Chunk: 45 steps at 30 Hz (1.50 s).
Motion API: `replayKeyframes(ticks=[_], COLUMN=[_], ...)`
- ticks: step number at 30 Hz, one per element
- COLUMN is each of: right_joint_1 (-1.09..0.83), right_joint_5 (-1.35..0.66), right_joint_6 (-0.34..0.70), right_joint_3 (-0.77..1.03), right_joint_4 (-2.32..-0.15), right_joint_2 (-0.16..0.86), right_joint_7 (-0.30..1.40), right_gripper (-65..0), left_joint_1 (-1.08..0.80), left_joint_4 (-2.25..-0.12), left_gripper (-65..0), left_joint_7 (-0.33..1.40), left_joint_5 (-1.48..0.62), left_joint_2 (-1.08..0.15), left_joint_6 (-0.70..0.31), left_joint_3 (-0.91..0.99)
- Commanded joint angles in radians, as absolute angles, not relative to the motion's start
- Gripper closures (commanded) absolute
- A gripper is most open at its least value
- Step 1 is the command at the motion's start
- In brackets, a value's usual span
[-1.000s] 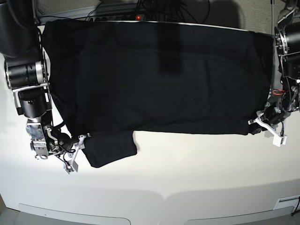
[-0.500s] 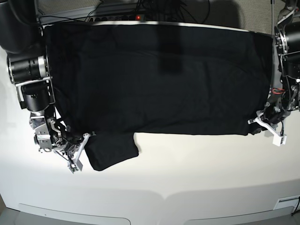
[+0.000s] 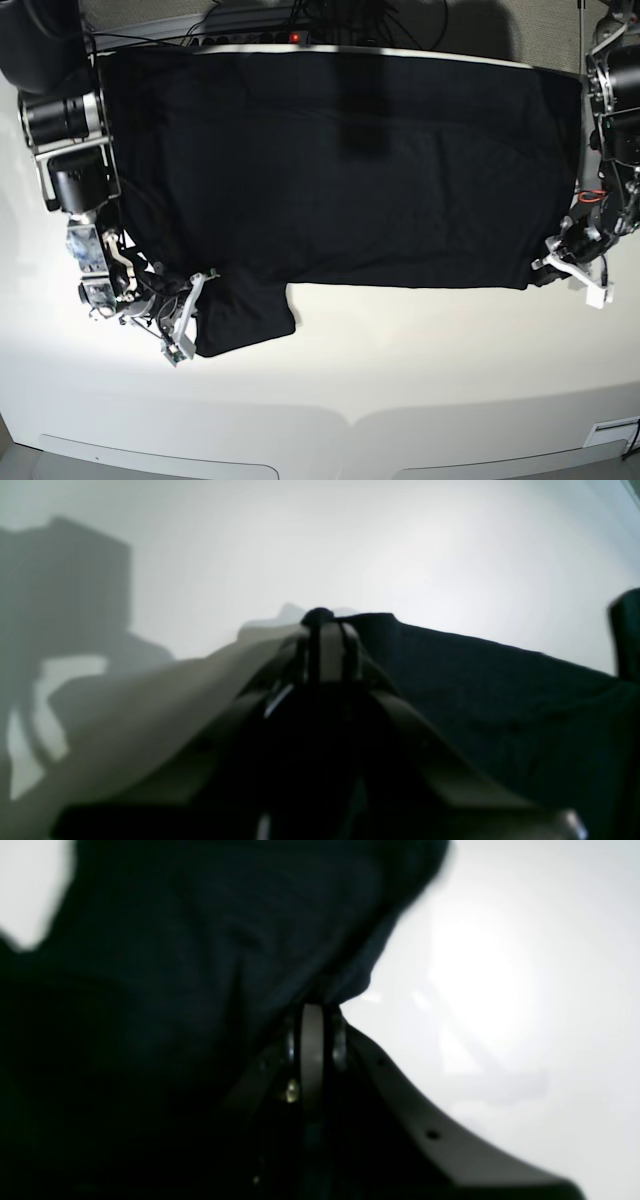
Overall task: Fold the T-shirt properly
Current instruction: 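Lift the hem with both grippers and fold it onto the collar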
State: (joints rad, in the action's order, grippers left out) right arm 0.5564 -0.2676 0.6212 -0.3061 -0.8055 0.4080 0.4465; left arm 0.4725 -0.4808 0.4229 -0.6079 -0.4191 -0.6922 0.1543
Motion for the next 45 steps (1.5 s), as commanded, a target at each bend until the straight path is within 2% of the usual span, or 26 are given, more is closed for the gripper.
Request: replayKeyframes(ticks=[1, 7, 13, 20, 30, 38, 45], right_joint_1=[0.562, 0.374, 0.239, 0.042, -0.25, -0.448, -0.567], right_joint_5=[-0.293, -0.364, -0.374, -0.411, -0.461, -0.465, -0.445], right_joint_6=[0.605, 0.455, 0.453, 0.457, 0.464, 0.479, 0.501], right_joint_3=[-0.3, -0.283, -0.101, 0.082, 0.215, 0.352, 0.387], right_joint_4=[-0.871, -1.224, -1.42, -1.575, -1.785, -1.905, -1.909], right_joint_2=[0.439, 0.549, 0.551, 0.551, 0.55, 0.461, 0.409], right_joint_7=[0.443, 0.459, 0.498, 0.498, 0.493, 0.463, 0.416], right_gripper=[0.0, 0.0, 0.0, 0.0, 0.0, 0.0, 0.0], left_joint_1=[0.496, 0.496, 0.458, 0.218, -0.07, -0.223, -0.315], left_joint_4=[-0.492, -0.515, -0.615, -0.93, -1.22, -1.351, -1.373], left_gripper=[0.0, 0.0, 0.0, 0.0, 0.0, 0.0, 0.0], left_joint_7=[0.416, 0.506, 0.588, 0.55, 0.532, 0.543, 0.556], left_joint_5=[-0.65, -0.811, -0.898, -0.936, -0.933, -0.933, -0.931], left_joint_2=[-0.456, -0.497, -0.5, -0.502, -0.501, -0.501, -0.5], left_joint_6=[-0.698, -0.698, -0.698, -0.698, -0.698, -0.698, -0.698], left_joint_3=[0.157, 0.156, 0.156, 0.16, 0.38, 0.419, 0.419])
